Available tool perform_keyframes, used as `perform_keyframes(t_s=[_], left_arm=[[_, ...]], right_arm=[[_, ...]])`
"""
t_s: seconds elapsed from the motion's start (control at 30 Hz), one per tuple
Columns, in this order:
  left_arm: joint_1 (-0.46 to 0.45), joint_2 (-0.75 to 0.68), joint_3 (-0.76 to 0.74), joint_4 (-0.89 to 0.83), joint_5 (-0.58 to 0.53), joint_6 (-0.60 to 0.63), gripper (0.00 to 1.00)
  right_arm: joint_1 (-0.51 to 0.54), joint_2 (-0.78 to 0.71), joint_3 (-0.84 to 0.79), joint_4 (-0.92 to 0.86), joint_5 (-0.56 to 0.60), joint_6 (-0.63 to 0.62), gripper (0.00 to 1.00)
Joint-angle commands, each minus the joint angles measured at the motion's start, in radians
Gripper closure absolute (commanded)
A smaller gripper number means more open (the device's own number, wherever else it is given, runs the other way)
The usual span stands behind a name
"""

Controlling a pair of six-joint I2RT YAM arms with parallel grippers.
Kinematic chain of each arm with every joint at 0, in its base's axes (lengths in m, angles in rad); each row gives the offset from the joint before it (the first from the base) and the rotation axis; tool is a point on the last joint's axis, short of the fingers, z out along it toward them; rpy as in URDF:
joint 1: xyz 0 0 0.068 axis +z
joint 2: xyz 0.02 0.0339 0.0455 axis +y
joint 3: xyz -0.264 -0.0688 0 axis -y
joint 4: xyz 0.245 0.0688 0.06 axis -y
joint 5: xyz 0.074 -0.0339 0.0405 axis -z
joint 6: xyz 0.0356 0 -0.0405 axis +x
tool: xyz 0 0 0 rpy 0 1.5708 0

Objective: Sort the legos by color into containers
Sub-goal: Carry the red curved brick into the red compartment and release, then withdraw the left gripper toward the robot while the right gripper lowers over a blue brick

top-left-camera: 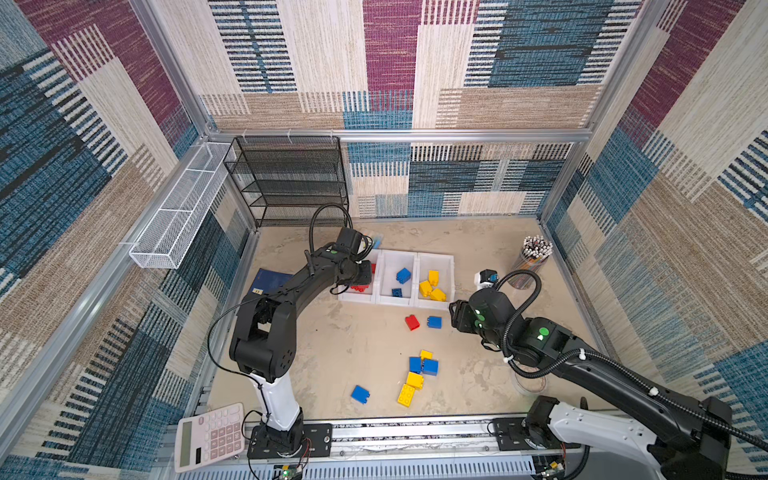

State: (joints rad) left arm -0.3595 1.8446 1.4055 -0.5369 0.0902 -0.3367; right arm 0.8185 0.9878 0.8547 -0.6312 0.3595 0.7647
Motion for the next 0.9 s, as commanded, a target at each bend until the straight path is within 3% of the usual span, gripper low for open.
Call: perform_keyframes(t_s=[0.0, 0.27, 0.47, 0.87], left_arm=[[0.007, 0.029, 0.028, -0.014, 0.023, 0.029, 0.61], [0.013, 0.028, 0.040, -0.020, 0.008, 0.026, 0.42], [0.017, -0.061, -0.025, 0.000, 0.017, 0.009, 0.40], [0.018, -0.373, -0.368, 0.067, 0.056, -0.045, 0.38]], right_arm=[[0.001, -0.015, -0.007, -0.016, 0.015, 0.025, 0.36], [0.001, -0.034, -0.013, -0.032, 0.024, 0.030, 0.34], [0.001, -0.025, -0.020, -0.024, 0.006, 0.022, 0.34], [0.000, 0.022, -0.058, -0.020, -0.029, 0.010, 0.34]])
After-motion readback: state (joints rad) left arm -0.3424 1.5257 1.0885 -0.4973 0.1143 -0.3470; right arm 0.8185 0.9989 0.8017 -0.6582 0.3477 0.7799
